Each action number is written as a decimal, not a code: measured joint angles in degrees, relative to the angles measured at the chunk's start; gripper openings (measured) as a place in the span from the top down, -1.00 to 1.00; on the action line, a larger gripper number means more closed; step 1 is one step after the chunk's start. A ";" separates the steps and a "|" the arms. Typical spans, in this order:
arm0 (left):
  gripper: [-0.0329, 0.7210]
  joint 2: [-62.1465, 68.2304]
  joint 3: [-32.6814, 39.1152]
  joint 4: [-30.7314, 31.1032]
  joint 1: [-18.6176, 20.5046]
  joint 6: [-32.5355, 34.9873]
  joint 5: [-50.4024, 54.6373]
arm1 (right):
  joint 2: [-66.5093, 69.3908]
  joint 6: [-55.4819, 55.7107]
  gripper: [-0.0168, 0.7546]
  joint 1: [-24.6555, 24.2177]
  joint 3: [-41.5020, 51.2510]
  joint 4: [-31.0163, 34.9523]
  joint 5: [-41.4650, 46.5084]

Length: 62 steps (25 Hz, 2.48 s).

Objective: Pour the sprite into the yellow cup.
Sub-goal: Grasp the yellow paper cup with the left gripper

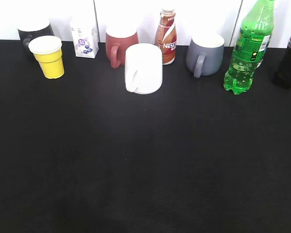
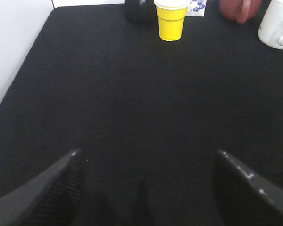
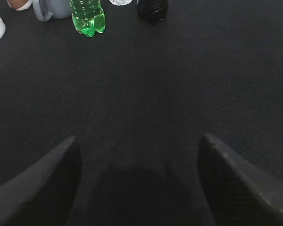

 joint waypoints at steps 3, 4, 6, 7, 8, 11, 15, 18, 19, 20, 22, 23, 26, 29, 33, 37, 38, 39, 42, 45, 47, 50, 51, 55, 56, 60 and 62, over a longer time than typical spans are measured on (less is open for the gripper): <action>-0.78 0.00 0.00 0.00 0.00 0.00 0.00 | 0.00 0.00 -0.56 0.00 0.00 0.00 0.00; -0.78 0.00 0.00 0.00 0.00 0.00 0.00 | 0.00 0.00 -0.56 0.00 0.00 0.00 0.00; -0.75 0.00 0.00 0.00 0.00 0.00 0.00 | 0.00 0.00 -0.56 0.00 0.00 0.00 0.00; -0.70 0.00 0.00 0.00 0.00 0.00 0.00 | 0.00 0.00 -0.56 0.00 0.00 0.00 0.00; -0.67 0.00 0.00 0.00 0.00 0.00 0.00 | 0.00 0.00 -0.56 0.00 0.00 0.00 0.00; -0.66 0.00 -0.88 0.00 0.00 0.00 -2.36 | 0.00 0.00 -0.56 0.00 0.00 0.00 0.00; -0.64 2.91 1.77 -0.15 0.00 0.00 -27.89 | 0.00 0.00 -0.56 0.00 0.00 0.00 0.00; -0.64 13.35 11.64 -3.29 0.00 0.00 -52.88 | 0.00 0.00 -0.56 0.00 0.00 0.00 0.00; -0.63 18.62 14.23 -3.40 0.00 0.00 -61.32 | 0.00 0.00 -0.56 0.00 0.00 0.00 0.00; -0.62 24.10 15.56 -3.78 0.00 0.00 -68.96 | 0.00 0.00 -0.56 0.00 0.00 0.00 0.00; -0.61 37.21 16.11 -3.38 0.00 0.00 -80.57 | 0.00 0.00 -0.56 0.00 0.00 0.00 0.00; -0.61 44.17 16.11 -2.75 -0.28 0.00 -86.46 | 0.00 0.00 -0.56 0.00 0.00 0.00 0.00; -0.61 63.47 16.11 0.79 -3.41 0.00 -103.09 | 0.00 0.00 -0.56 0.00 0.00 0.00 0.00; -0.63 79.14 15.83 5.87 -4.77 -0.18 -115.56 | 0.00 0.00 -0.56 0.00 0.00 0.00 0.00; -0.84 94.81 8.74 12.45 -4.77 -4.07 -120.62 | 0.00 0.00 -0.56 0.00 0.00 0.00 0.00; -0.85 107.27 -2.41 12.70 -4.84 -4.33 -121.00 | 0.00 0.00 -0.56 0.00 0.00 0.00 0.00; -0.85 108.97 -3.89 12.70 -4.84 -4.33 -120.94 | 0.00 0.00 -0.56 0.00 0.00 0.00 0.00; -0.85 111.37 -6.60 12.70 -4.84 -4.33 -120.26 | 0.00 0.00 -0.56 0.00 0.00 0.12 0.00; -0.85 116.32 -14.18 12.65 -4.84 -4.33 -118.79 | 0.00 0.00 -0.56 0.00 0.00 1.13 0.00; -0.86 121.05 -20.96 12.26 -4.84 -4.55 -115.71 | 0.00 0.00 -0.56 0.00 0.00 1.19 0.00; -0.86 123.83 -24.99 12.26 -4.84 -4.55 -114.09 | 0.00 0.00 -0.56 0.00 0.00 1.19 0.00; -0.86 127.71 -31.29 12.27 -4.84 -5.43 -111.64 | 0.00 0.00 -0.56 0.00 0.00 1.24 0.00; -0.86 128.62 -32.30 12.38 -4.84 -6.40 -111.47 | 0.00 0.00 -0.56 0.00 0.00 1.24 0.00; -0.83 129.86 -32.95 12.44 -4.84 -7.12 -113.20 | 0.00 0.00 -0.56 0.00 0.00 1.26 0.00; -0.83 129.86 -32.95 12.44 -4.85 -7.12 -113.26 | 0.00 0.00 -0.56 0.00 0.00 1.30 0.00; -0.78 129.86 -32.95 12.44 -4.85 -7.12 -115.97 | 0.00 0.00 -0.56 0.00 0.00 1.37 0.00; -0.76 131.01 -34.03 12.55 -4.85 -7.41 -116.73 | 0.00 0.00 -0.56 0.00 0.00 1.37 0.00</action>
